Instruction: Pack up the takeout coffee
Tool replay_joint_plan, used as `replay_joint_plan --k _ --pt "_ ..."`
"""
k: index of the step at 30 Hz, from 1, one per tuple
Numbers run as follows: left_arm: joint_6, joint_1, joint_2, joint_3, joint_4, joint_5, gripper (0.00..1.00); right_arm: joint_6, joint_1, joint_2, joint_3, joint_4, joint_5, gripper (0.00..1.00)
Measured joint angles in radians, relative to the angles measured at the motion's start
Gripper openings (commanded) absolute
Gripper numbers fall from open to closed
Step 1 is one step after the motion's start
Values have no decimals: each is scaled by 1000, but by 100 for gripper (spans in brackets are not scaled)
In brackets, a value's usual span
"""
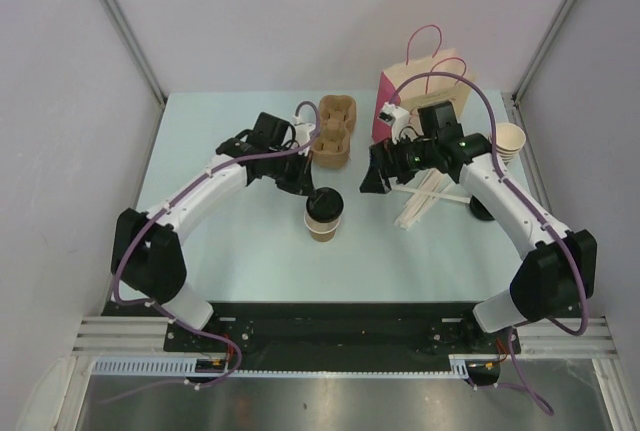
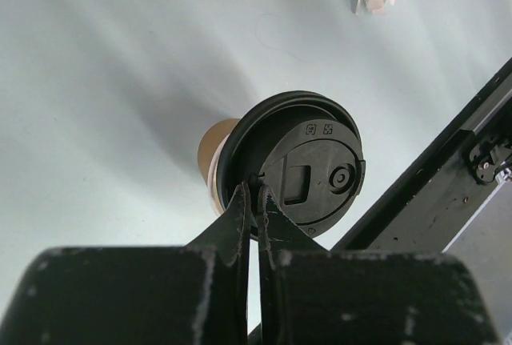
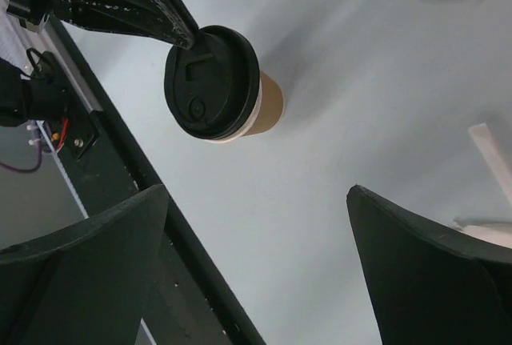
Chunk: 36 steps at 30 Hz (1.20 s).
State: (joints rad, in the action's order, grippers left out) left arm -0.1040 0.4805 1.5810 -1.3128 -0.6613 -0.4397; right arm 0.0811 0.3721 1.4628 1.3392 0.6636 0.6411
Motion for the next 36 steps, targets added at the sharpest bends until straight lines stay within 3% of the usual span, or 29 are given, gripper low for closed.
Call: replay_joint_plan --k 6,15,36 --pt "0 18 5 12 3 14 0 5 4 31 0 8 66 100" --pt "1 21 13 40 0 20 0 -10 20 53 0 -11 137 86" --pt "11 22 25 48 0 71 0 -10 40 58 0 -20 136 85"
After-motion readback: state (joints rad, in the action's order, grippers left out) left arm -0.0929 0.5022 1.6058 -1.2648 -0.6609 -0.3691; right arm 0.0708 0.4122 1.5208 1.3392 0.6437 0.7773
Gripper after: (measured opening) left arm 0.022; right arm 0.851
